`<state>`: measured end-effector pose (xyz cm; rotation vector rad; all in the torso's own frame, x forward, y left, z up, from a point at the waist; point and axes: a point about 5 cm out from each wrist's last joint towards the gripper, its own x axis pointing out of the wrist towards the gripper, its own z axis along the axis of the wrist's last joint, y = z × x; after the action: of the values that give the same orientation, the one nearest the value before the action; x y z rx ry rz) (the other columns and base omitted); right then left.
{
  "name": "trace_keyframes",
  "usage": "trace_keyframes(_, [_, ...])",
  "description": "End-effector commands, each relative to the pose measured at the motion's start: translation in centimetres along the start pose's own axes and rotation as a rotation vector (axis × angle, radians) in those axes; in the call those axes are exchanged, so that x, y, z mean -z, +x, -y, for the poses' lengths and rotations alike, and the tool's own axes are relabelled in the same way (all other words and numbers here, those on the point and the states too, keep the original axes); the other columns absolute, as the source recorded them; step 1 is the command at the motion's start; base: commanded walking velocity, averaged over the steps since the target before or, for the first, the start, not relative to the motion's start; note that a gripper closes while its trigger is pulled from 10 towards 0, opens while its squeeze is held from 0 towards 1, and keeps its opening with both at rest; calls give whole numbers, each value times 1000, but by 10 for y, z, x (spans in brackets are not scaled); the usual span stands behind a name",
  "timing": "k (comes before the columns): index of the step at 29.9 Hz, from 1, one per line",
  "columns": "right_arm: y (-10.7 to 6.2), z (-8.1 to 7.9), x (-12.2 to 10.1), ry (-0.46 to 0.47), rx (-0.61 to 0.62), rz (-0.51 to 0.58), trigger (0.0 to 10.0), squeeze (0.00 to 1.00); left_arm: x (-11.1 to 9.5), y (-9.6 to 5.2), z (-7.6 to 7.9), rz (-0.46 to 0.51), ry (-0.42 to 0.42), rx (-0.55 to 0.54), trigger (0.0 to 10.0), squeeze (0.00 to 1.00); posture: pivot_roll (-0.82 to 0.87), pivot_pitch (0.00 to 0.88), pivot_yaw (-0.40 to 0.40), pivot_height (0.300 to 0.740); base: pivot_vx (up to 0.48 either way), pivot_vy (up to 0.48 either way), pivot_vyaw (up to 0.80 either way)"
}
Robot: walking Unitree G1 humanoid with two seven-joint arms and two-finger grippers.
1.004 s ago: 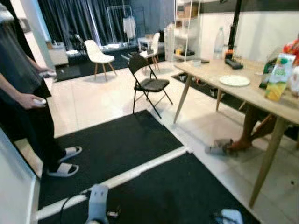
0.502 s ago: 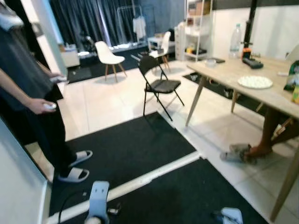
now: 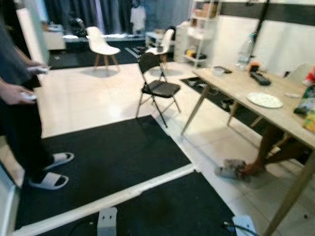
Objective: Restocking fridge
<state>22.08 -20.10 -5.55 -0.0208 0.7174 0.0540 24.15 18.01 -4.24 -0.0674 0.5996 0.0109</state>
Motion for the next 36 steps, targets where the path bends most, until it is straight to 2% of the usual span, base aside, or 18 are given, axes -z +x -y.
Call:
trace_keyframes(1, [0, 3, 0, -9, 2, -8, 10000, 0, 4, -1, 1, -10, -2, -2, 10000, 0, -87, 67, -42, 740, 274, 0, 0])
trace_keyframes(14, [-2, -8, 10, 39, -4, -18, 10000, 0, -5, 1, -10, -3, 27, -8, 10000, 0, -79, 71, 15, 740, 272, 0, 0])
trace_keyframes(25, [-3, -11, 16, 70, -10, -40, 10000, 0, -2, 0, -11, -19, 42, -4, 10000, 0, -73, 75, 27, 740, 0, 0, 0])
trace_keyframes(36, [-3, -11, 16, 71, -11, -45, 10000, 0, 0, -1, -12, -26, 46, -4, 10000, 0, -64, 75, 30, 740, 0, 0, -793])
